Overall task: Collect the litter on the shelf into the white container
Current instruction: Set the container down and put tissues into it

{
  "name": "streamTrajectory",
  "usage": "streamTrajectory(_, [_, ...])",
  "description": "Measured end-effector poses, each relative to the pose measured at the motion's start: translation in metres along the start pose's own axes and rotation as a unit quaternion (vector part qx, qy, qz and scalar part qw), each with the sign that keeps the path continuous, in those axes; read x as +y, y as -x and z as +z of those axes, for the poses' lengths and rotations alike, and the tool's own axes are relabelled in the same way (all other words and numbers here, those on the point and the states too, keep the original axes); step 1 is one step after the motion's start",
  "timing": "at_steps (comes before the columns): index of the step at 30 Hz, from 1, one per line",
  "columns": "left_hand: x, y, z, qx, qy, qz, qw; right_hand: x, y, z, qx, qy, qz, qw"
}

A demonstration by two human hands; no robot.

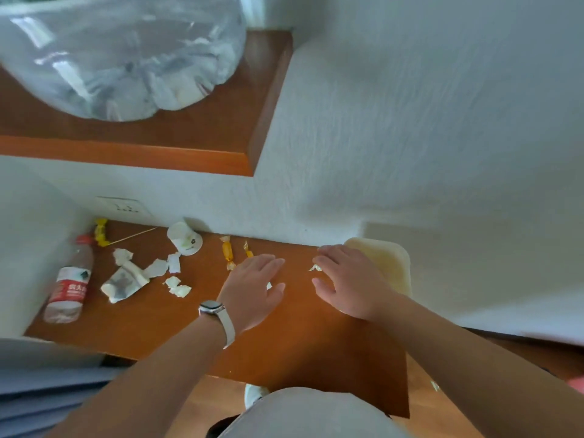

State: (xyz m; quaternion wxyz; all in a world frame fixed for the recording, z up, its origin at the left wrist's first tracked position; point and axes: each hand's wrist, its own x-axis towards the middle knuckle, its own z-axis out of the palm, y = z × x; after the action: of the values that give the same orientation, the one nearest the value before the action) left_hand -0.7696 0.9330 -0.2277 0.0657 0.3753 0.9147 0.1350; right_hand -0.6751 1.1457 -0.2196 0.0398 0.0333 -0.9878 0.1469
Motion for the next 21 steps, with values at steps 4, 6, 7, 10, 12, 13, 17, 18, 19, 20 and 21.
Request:
streamTrajectory(4, [-0.049, 0.021, 0.001, -0.007, -0.025, -0.005, 1.000, -0.030, -0.021, 0.020, -0.018, 0.021, -0.027, 0.999])
streamTrajectory(6, [-0.079, 0.030, 0.002, -0.014, -0.034, -0.020, 0.999, -0.044, -0.034, 0.036, -0.032, 0.028, -0.029, 0.999])
streamTrajectory(7, [-0.090, 0.034, 0.003, -0.014, -0.036, -0.031, 0.999, -0.049, -0.037, 0.043, -0.039, 0.031, -0.026, 0.998])
streamTrajectory(10, [-0.131, 0.043, 0.003, -0.016, -0.030, -0.090, 0.995, -0.060, -0.051, 0.068, -0.062, 0.042, -0.020, 0.997])
streamTrajectory(12, [-0.157, 0.051, 0.005, -0.028, -0.027, -0.122, 0.992, -0.068, -0.060, 0.083, -0.079, 0.043, -0.019, 0.996])
streamTrajectory(13, [-0.170, 0.055, 0.007, -0.034, -0.026, -0.132, 0.990, -0.071, -0.064, 0.090, -0.086, 0.044, -0.019, 0.995])
streamTrajectory(17, [-0.208, 0.065, 0.019, -0.056, -0.017, -0.169, 0.984, -0.078, -0.078, 0.119, -0.113, 0.045, -0.008, 0.993])
streamTrajectory(18, [-0.215, 0.066, 0.022, -0.062, -0.020, -0.172, 0.983, -0.078, -0.081, 0.126, -0.118, 0.043, -0.003, 0.992])
streamTrajectory(19, [-0.222, 0.066, 0.026, -0.068, -0.024, -0.173, 0.982, -0.079, -0.084, 0.131, -0.123, 0.043, 0.002, 0.991])
streamTrajectory(20, [-0.229, 0.067, 0.029, -0.074, -0.026, -0.176, 0.981, -0.080, -0.087, 0.136, -0.128, 0.042, 0.007, 0.991])
streamTrajectory(21, [-0.235, 0.066, 0.032, -0.080, -0.026, -0.179, 0.980, -0.080, -0.091, 0.141, -0.131, 0.043, 0.012, 0.990])
